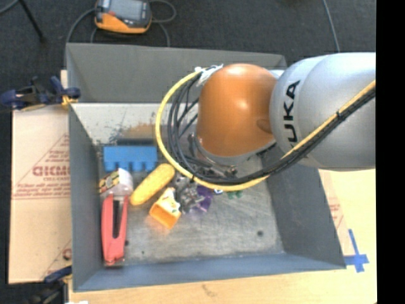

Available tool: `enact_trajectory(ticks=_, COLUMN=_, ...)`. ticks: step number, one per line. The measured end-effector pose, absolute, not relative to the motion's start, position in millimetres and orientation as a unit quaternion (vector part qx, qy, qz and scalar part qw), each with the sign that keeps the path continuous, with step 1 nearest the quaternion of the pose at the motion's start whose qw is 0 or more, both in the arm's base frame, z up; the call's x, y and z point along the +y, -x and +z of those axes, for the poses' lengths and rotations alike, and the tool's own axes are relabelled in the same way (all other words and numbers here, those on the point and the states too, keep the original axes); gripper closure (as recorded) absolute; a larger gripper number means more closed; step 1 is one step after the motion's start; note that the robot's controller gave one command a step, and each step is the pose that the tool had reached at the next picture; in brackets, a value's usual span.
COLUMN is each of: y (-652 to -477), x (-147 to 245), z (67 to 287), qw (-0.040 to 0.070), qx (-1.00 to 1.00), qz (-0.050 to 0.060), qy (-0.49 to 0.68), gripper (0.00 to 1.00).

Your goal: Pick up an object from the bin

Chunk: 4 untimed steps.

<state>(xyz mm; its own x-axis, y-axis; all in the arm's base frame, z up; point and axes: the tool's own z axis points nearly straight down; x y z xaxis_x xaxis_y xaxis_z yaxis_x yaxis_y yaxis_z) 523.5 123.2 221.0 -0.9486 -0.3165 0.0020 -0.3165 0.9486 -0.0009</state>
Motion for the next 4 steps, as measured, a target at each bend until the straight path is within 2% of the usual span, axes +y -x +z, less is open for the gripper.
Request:
enact_trajectory(ticks=1, y=-546.3, x=114.2, z=256.9, qw=-0.003, qx=-0.984, qz=0.0, qy=-0.176, gripper=1.0)
enact_trajectory(ticks=2, y=-530.1, x=126.5, z=213.9, qw=-0.005, qx=-0.993, qz=-0.001, qy=-0.118, gripper=1.0)
enact_trajectory(ticks=3, y=-555.8, x=119.1, z=138.2, qw=-0.001, qx=-0.989, qz=0.0, qy=-0.149, gripper=0.0)
enact_trajectory(ticks=4, y=-555.9, x=119.6, z=138.5, qw=-0.001, qx=-0.989, qz=0.0, qy=-0.148, gripper=0.0)
